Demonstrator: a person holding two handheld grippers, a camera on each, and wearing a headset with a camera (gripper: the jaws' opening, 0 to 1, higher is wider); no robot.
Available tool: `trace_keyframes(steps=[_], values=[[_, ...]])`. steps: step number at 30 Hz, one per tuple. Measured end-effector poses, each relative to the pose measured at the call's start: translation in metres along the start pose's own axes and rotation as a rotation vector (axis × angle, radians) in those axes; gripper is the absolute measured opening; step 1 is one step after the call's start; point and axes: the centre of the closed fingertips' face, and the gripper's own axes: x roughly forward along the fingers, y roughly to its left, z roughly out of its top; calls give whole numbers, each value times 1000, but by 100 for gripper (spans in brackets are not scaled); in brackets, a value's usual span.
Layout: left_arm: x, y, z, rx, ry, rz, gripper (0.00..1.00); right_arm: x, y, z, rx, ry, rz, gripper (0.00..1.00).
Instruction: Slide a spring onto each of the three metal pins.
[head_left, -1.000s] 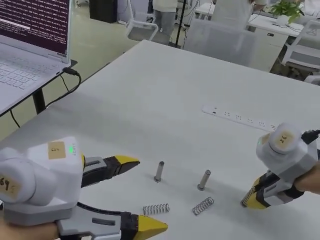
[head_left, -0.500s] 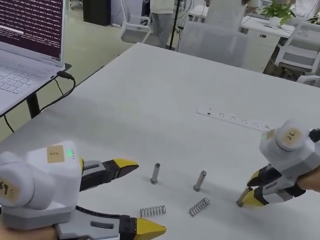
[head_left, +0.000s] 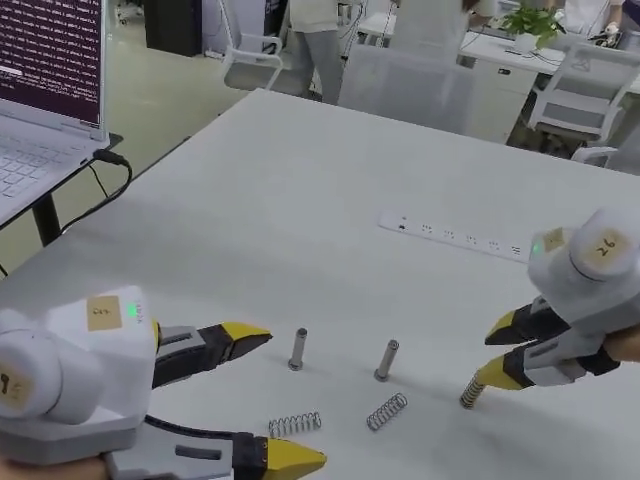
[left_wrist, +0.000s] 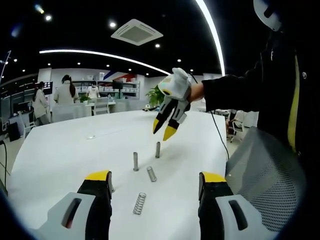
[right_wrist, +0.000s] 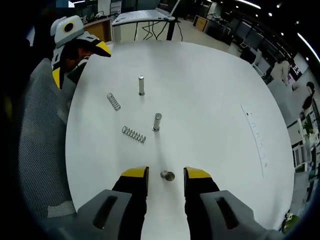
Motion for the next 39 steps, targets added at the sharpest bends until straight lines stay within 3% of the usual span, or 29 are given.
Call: trace_keyframes(steps=[11,21,39], values=[[1,7,-11,-15,10,6,63,-17,8,9,12,-52,-16,27],[5,18,-35,-30,57,-3,56,-34,17,25,4,-108,-31,27],[21,28,-67,-26,117,-36,36,-39,36,44,-55,-134,-13,27]])
